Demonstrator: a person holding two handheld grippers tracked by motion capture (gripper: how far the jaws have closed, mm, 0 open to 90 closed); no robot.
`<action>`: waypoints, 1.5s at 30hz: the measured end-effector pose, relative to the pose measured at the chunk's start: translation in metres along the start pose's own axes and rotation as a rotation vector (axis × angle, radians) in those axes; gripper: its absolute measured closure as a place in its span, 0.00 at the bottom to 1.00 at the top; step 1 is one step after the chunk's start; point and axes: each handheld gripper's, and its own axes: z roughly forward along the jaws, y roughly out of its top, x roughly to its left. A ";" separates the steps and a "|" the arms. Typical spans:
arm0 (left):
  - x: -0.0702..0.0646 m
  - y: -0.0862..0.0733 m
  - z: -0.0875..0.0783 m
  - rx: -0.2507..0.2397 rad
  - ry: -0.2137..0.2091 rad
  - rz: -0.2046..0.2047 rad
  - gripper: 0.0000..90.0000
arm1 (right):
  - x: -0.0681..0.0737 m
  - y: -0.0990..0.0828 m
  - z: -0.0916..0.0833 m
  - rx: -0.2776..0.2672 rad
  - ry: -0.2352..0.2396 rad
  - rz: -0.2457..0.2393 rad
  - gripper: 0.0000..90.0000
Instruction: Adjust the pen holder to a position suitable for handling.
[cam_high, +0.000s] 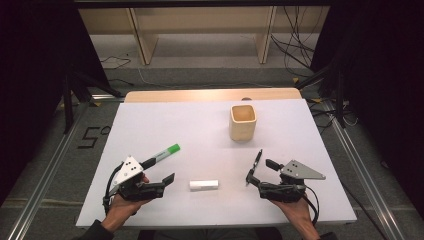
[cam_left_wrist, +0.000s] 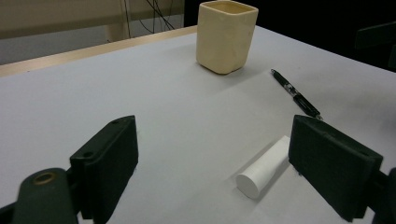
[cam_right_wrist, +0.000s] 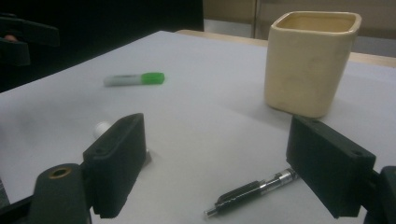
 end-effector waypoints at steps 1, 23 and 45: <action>0.000 0.000 0.000 -0.001 0.001 -0.002 0.17 | 0.000 0.000 0.000 -0.001 -0.001 0.000 0.23; 0.000 0.000 0.001 -0.002 -0.001 -0.004 0.17 | -0.010 0.009 0.002 -0.019 -0.047 -0.008 0.26; 0.002 0.000 0.001 -0.010 0.012 -0.008 0.17 | -0.044 0.035 0.027 0.003 -0.115 -0.001 0.38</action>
